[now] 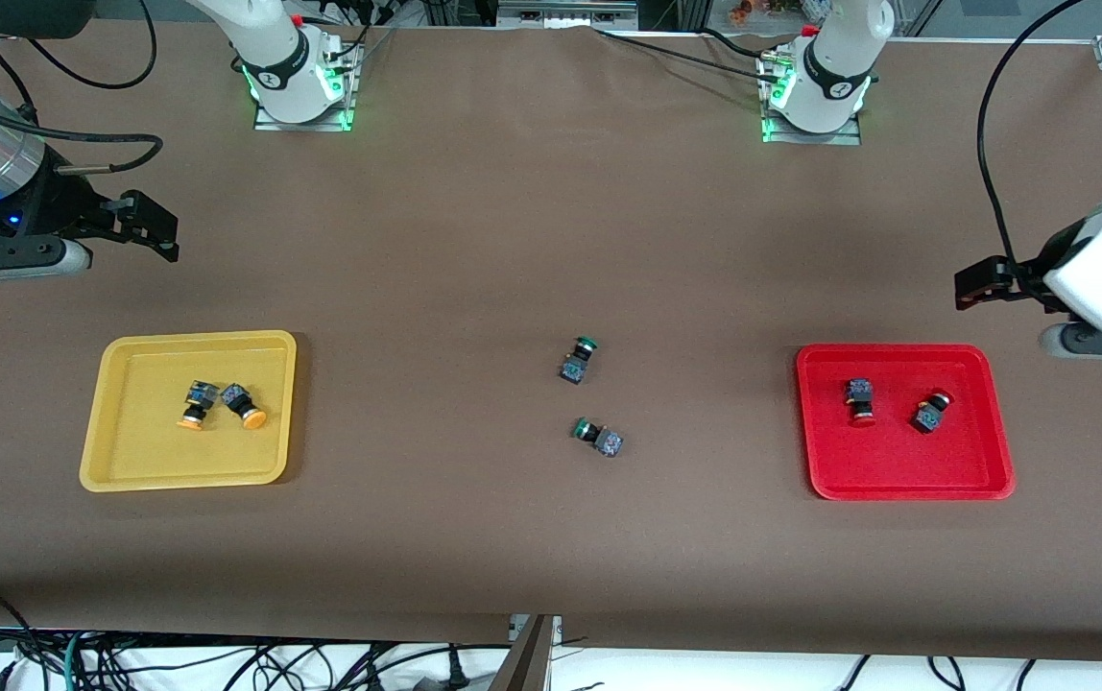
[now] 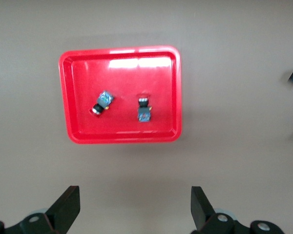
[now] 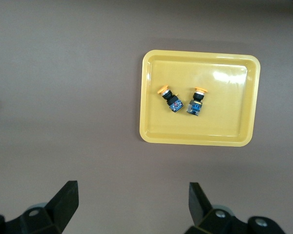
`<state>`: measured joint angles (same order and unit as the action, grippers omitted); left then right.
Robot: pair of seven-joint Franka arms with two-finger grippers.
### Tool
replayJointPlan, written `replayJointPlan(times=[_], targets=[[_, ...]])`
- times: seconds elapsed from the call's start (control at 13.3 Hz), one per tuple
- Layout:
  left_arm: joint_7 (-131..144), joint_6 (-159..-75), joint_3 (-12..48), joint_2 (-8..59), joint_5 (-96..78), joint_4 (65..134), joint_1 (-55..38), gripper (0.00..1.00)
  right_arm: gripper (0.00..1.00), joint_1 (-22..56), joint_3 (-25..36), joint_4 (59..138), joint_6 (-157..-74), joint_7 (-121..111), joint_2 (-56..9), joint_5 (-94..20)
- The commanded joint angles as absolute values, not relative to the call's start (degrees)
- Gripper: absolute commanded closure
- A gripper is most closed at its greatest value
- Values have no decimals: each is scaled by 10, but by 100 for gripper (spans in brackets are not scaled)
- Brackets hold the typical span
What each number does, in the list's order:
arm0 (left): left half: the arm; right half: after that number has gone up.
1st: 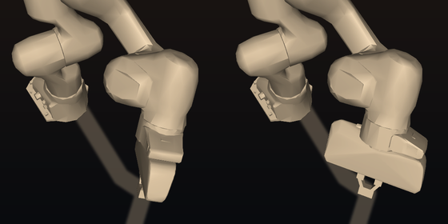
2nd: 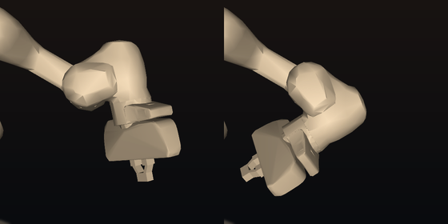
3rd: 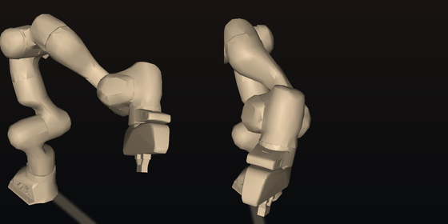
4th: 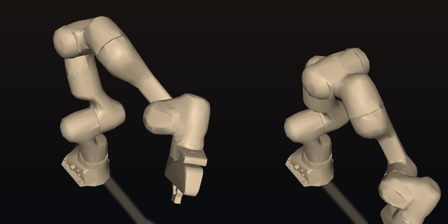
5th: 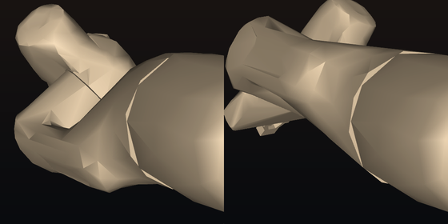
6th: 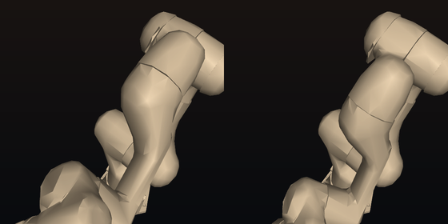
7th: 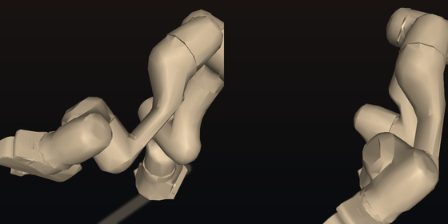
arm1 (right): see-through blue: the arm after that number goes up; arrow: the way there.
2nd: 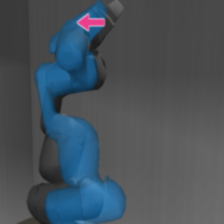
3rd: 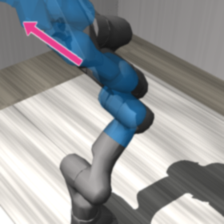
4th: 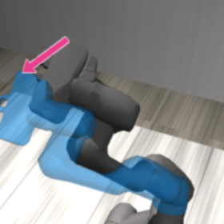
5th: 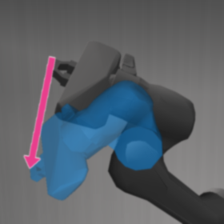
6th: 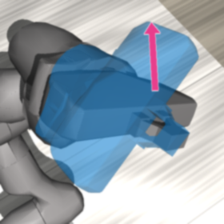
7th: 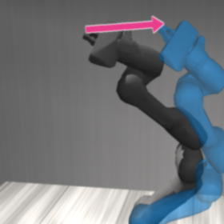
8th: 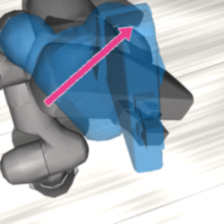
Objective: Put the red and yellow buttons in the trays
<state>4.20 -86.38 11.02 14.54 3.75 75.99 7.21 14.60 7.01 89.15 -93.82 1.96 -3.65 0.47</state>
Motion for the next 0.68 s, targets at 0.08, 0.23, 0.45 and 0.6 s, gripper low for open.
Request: replayJointPlan(times=[0.08, 0.23, 0.45, 0.6], targets=[[51, -987, 32, -2, -4, 960, 22, 0, 0, 140, 63, 879, -935, 20, -41, 14], [50, -1033, 30, -25, -5, 1003, 22, 0, 0, 140, 63, 880, -935, 20, -41, 14], [51, -1027, 30, -25, -5, 1004, 22, 0, 0, 141, 63, 879, -934, 19, -41, 14], [50, -998, 31, -19, -4, 997, 23, 0, 0, 141, 63, 880, -934, 19, -41, 14]])
